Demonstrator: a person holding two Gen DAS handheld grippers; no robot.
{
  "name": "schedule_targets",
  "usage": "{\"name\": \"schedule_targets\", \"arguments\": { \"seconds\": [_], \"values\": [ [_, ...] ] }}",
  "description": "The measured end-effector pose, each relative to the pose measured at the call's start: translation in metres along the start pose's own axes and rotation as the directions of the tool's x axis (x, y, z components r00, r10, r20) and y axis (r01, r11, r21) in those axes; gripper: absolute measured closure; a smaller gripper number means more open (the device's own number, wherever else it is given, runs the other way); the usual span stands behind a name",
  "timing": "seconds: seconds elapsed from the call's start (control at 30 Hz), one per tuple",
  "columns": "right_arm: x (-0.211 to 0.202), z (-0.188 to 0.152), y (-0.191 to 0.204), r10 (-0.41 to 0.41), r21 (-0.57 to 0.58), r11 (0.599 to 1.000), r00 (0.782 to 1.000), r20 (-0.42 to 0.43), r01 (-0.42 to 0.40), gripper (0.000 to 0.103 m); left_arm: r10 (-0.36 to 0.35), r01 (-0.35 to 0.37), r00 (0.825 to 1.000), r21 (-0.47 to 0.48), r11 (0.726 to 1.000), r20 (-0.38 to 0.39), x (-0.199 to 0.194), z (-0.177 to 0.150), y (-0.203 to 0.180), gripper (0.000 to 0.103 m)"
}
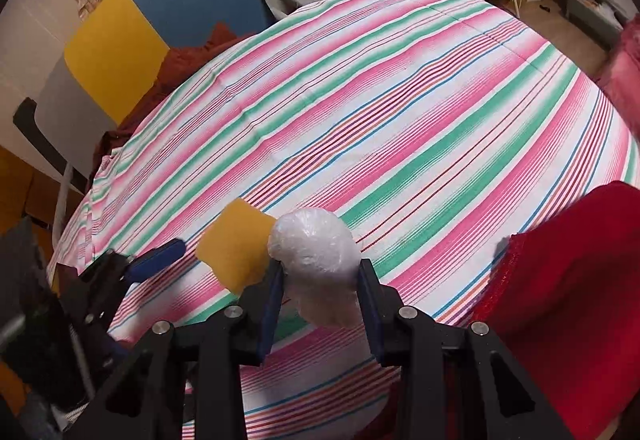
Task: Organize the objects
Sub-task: 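Grasp the yellow sponge with the left gripper while the right gripper grasps the white ball, then carry the yellow sponge and white ball over the gold tray with both grippers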
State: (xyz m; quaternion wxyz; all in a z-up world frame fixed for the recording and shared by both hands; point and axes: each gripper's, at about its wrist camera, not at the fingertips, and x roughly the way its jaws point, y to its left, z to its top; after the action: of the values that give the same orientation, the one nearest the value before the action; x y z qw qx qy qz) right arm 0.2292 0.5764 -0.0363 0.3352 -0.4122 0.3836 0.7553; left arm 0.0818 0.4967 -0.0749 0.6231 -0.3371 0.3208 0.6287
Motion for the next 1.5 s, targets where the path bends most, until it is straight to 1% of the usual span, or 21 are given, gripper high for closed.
{"name": "schedule_targets", "arguments": {
  "seconds": [0.03, 0.1, 0.13, 0.17, 0.23, 0.3, 0.4, 0.5, 0.57, 0.67, 0.73, 0.8, 0.93, 1.1, 1.3, 1.5],
  "values": [
    [0.0, 0.0, 0.0, 0.006, 0.002, 1.0, 1.0, -0.001, -0.006, 0.066, -0.005, 0.005, 1.0, -0.005, 1.0, -0.007, 0.004, 0.001, 0.0, 0.036],
    [0.002, 0.002, 0.0, 0.009, 0.007, 1.0, 1.0, -0.007, -0.009, 0.066, 0.001, -0.002, 1.0, -0.028, 1.0, -0.017, 0.011, 0.002, 0.003, 0.041],
    [0.002, 0.002, 0.001, 0.01, 0.005, 1.0, 1.0, -0.009, -0.01, 0.066, 0.007, -0.008, 1.0, -0.037, 0.999, -0.012, 0.011, 0.001, 0.005, 0.048],
    [0.006, 0.008, -0.002, 0.011, 0.004, 1.0, 1.0, -0.012, -0.011, 0.066, 0.004, -0.004, 1.0, -0.053, 0.999, -0.003, 0.01, -0.001, 0.007, 0.049],
    [0.01, 0.009, -0.002, 0.01, 0.007, 1.0, 1.0, -0.016, -0.01, 0.066, -0.003, 0.003, 1.0, -0.069, 0.998, 0.01, 0.005, -0.006, 0.009, 0.05],
    [0.012, 0.009, -0.002, 0.013, 0.0, 1.0, 1.0, -0.028, -0.013, 0.066, 0.018, -0.016, 1.0, -0.103, 0.995, 0.014, -0.002, -0.015, 0.013, 0.051],
    [0.018, 0.01, 0.002, 0.01, -0.019, 1.0, 0.999, -0.046, -0.011, 0.066, 0.025, -0.02, 0.999, -0.169, 0.985, 0.026, -0.014, -0.032, 0.018, 0.051],
    [0.018, 0.009, 0.003, 0.012, -0.028, 1.0, 0.999, -0.046, -0.013, 0.066, 0.072, -0.064, 0.997, -0.22, 0.973, 0.032, -0.027, -0.051, 0.023, 0.051],
    [0.017, 0.008, 0.004, 0.019, -0.037, 0.999, 0.999, -0.047, -0.021, 0.066, 0.101, -0.088, 0.994, -0.269, 0.959, 0.036, -0.036, -0.064, 0.028, 0.051],
    [0.018, 0.007, 0.007, 0.021, -0.06, 0.998, 0.998, -0.056, -0.024, 0.066, 0.139, -0.115, 0.989, -0.352, 0.929, 0.044, -0.049, -0.083, 0.037, 0.05],
    [0.019, 0.006, 0.011, 0.019, -0.093, 0.995, 0.997, -0.071, -0.026, 0.066, 0.164, -0.135, 0.985, -0.372, 0.918, 0.048, -0.057, -0.094, 0.038, 0.05],
    [0.02, 0.004, 0.015, 0.029, -0.129, 0.991, 0.996, -0.084, -0.039, 0.066, 0.18, -0.148, 0.982, -0.376, 0.915, 0.053, -0.062, -0.101, 0.036, 0.051],
    [0.023, 0.002, 0.025, 0.038, -0.191, 0.98, 0.994, -0.102, -0.057, 0.066, 0.215, -0.186, 0.976, -0.352, 0.918, 0.045, -0.071, -0.114, 0.031, 0.051],
    [0.025, 0.002, 0.027, 0.032, -0.211, 0.976, 0.993, -0.114, -0.056, 0.066, 0.235, -0.2, 0.971, -0.385, 0.901, 0.044, -0.086, -0.133, 0.031, 0.051],
    [0.03, -0.002, 0.039, -0.024, -0.276, 0.961, 0.992, -0.128, -0.012, 0.066, 0.238, -0.199, 0.97, -0.417, 0.887, 0.044, -0.103, -0.15, 0.03, 0.052],
    [0.038, -0.009, 0.055, -0.075, -0.342, 0.94, 0.986, -0.15, 0.019, 0.066, 0.276, -0.21, 0.957, -0.434, 0.876, 0.093, -0.131, -0.154, 0.028, 0.052]
  ]
}}
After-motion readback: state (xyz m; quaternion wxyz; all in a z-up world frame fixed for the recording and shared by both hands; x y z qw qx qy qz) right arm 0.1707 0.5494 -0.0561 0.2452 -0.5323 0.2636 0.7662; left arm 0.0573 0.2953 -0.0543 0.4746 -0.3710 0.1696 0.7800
